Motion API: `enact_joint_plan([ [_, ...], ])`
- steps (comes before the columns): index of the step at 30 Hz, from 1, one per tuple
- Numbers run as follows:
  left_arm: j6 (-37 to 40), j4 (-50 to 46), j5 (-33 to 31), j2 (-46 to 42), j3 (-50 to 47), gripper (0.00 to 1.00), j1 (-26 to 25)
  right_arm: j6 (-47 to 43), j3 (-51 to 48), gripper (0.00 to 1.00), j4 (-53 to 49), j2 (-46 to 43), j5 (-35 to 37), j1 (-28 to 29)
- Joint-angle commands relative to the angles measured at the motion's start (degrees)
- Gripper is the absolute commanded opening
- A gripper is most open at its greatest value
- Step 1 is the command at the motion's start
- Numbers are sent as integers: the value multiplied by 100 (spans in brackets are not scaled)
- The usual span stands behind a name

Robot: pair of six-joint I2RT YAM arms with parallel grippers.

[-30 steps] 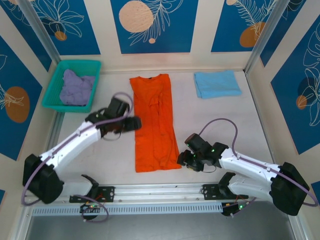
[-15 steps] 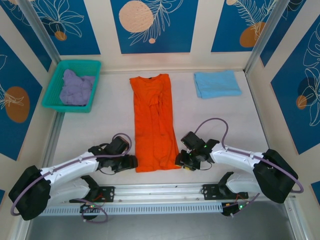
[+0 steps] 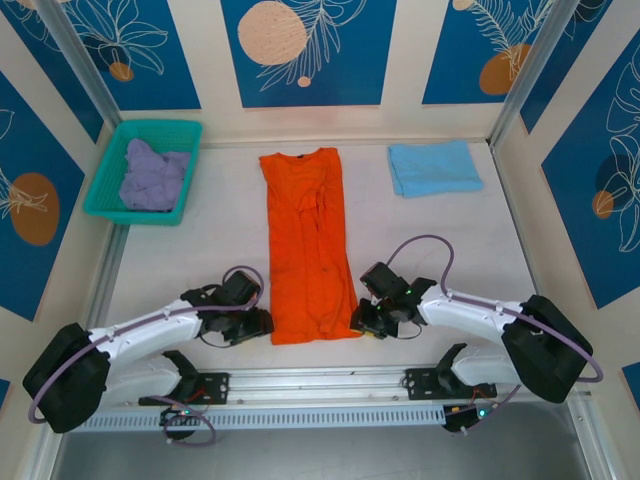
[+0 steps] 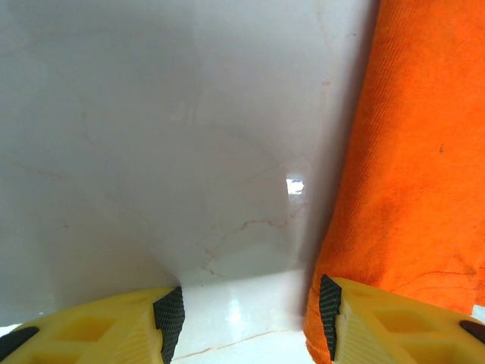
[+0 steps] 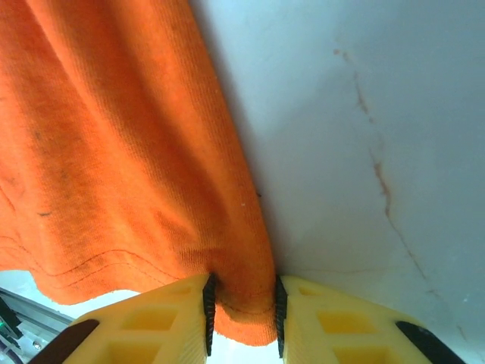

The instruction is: Fold and stack the t-shirts

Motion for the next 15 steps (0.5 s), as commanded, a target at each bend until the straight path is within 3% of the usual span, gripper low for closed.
enact_joint_plan([
  [1, -97, 1687, 1037, 379, -98, 54, -209, -93, 111, 25, 47, 99, -154, -57],
  [8, -116, 1661, 1115, 345, -107, 48, -331, -94, 139, 16, 26, 149, -187, -61],
  [15, 51, 514, 601, -610, 3, 49, -340, -81, 110, 12, 31, 131, -192, -64],
])
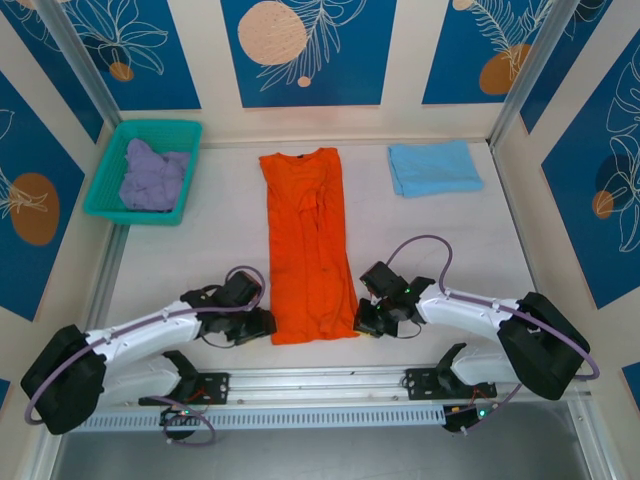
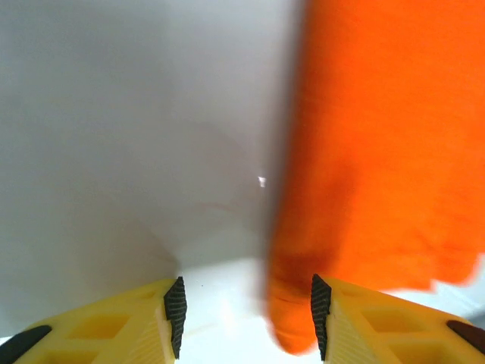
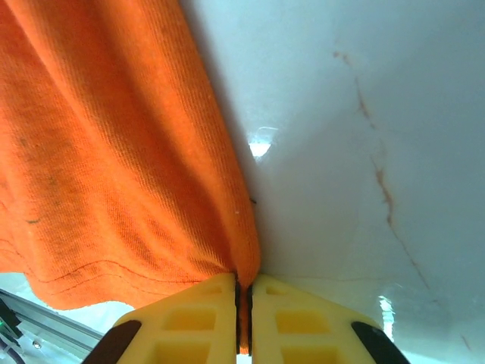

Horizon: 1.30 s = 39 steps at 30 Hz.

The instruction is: Fold and stack the t-shirts

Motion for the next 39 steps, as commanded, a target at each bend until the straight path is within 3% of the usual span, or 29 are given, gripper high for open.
enact_joint_plan([
  [1, 70, 280, 371, -430, -24, 49, -146, -38, 96, 12, -7, 29, -107, -33],
  [6, -104, 524, 553, -422, -219, 48, -155, -38, 128, 11, 2, 51, -100, -33],
  [11, 34, -3, 180, -322, -157, 46, -199, -49, 139, 10, -37, 51, -107, -25],
  [17, -119, 629, 353, 115, -245, 43, -253, -48, 133, 9, -24, 51, -129, -29],
  [22, -60, 907, 338, 583, -223, 27, -278, -57, 118, 5, -41, 33, -142, -24],
  [25, 45, 615, 45, 665, -154, 8, -308, -36, 129, 0, -181, 21, -154, 1],
  [27, 117, 318, -103, 598, -106, 0, -355, 25, 107, 0, -287, -28, -185, 89],
  [39, 56, -1151, -11, -1045, -217, 0, -427, 1119, -192, 0, -292, -693, -21, 1078],
])
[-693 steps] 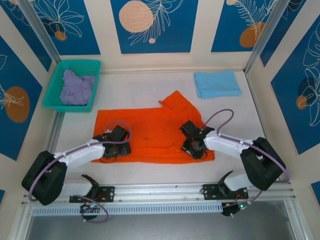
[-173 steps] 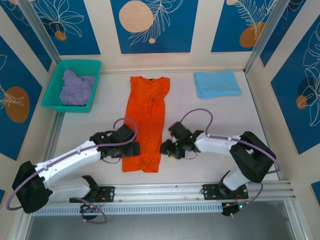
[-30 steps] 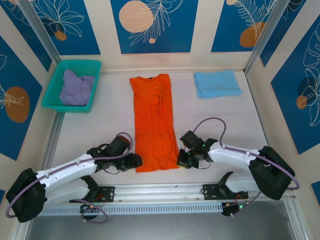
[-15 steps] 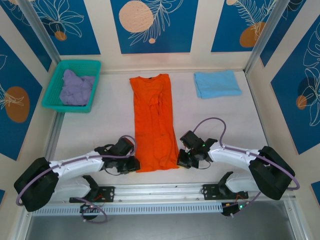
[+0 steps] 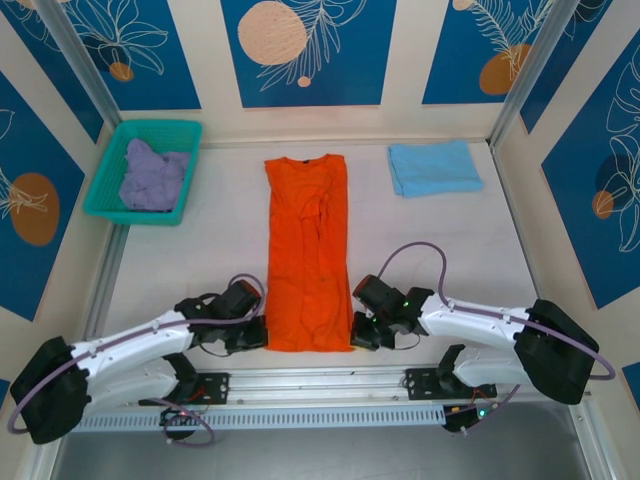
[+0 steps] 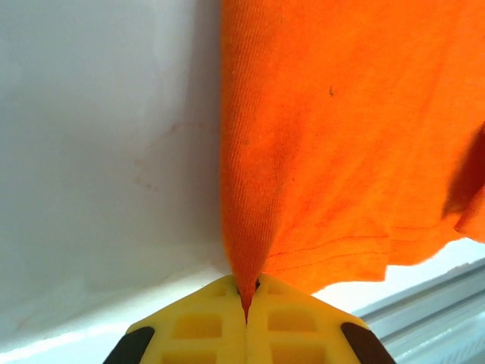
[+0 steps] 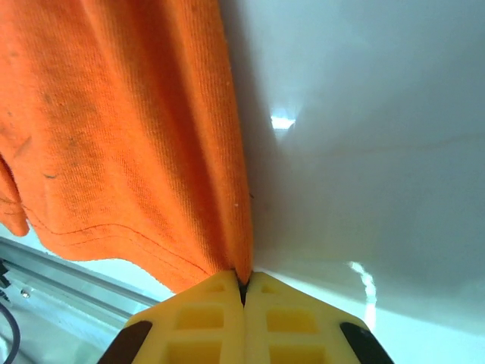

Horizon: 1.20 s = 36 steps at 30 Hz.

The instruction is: Fold and stack the t-shirts

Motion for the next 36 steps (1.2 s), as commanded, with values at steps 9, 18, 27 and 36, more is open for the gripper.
enact_joint_plan([
  [9, 362, -1212, -553, -470, 1321, 0, 392, 15, 1173, 0, -793, -448, 757, -353],
  [18, 1406, -787, -226, 1105, 2860, 0, 2005, -897, 2688, 0, -698, 957, 271, -1935],
  [27, 1580, -227, 59, 3310, 4102, 0, 2839, -1460, 4642, 0, -990, 3261, -263, -2782],
  [36, 1754, -101, 548, 4982, 5375, 3, 2961, -1406, 5511, 0, -975, 4477, -747, -3397],
])
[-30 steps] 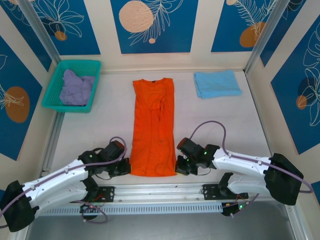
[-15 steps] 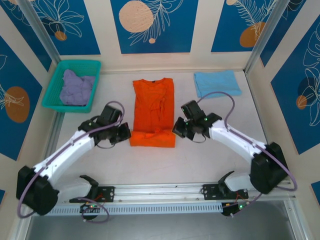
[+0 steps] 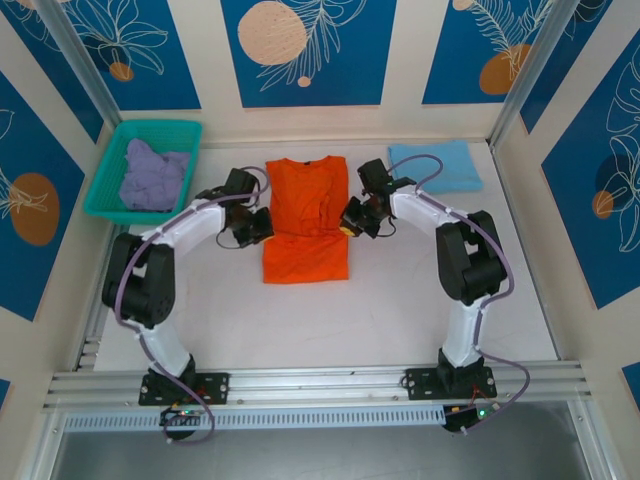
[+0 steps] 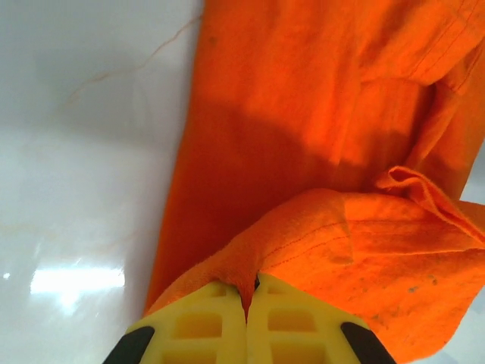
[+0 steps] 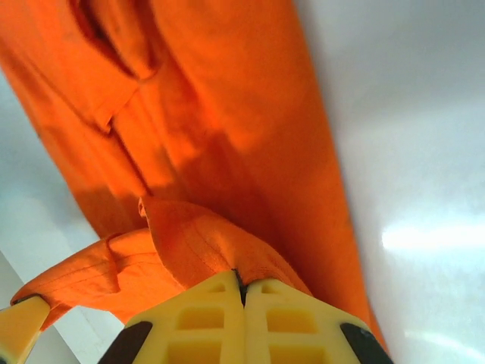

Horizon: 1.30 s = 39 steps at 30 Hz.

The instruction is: Fold and stack the t-shirts

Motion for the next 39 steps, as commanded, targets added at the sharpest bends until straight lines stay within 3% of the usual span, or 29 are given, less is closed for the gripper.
enact_joint_plan([
  [1, 241, -43, 199, 236, 505, 4, 63, -55, 224, 0, -108, 173, -460, -190],
  [15, 298, -270, -216, 893, 1045, 8, 303, 58, 567, 0, -48, 653, -944, -544],
  [18, 205, -267, -62, 1235, 1227, 20, 413, 28, 830, 10, -201, 871, -1011, -587],
  [22, 230, -489, -242, 1314, 1635, 54, 552, 136, 886, 46, -284, 805, -941, -806],
  [24, 246, -612, -411, 1118, 1765, 68, 597, 156, 781, 53, -276, 632, -916, -915],
  [26, 269, -691, -754, 764, 1710, 70, 591, 147, 507, 55, -198, 285, -739, -960],
  [29, 157, -425, -1079, -38, 1057, 67, 485, 133, -399, 53, 323, -538, -511, -874],
  [31, 25, -37, -1207, -607, 383, 58, 252, 111, -1146, 48, 835, -1091, -469, -668],
  [35, 36, 397, -1279, -1215, -419, 37, -470, -12, -1949, 13, 1475, -1429, -909, -77],
  [37, 26, 497, -1270, -1223, -580, 29, -843, 41, -2083, 8, 1687, -1337, -1026, 183],
  [39, 63, 703, -1196, -1076, -678, 28, -1154, 27, -2026, 6, 1719, -1165, -966, 382],
])
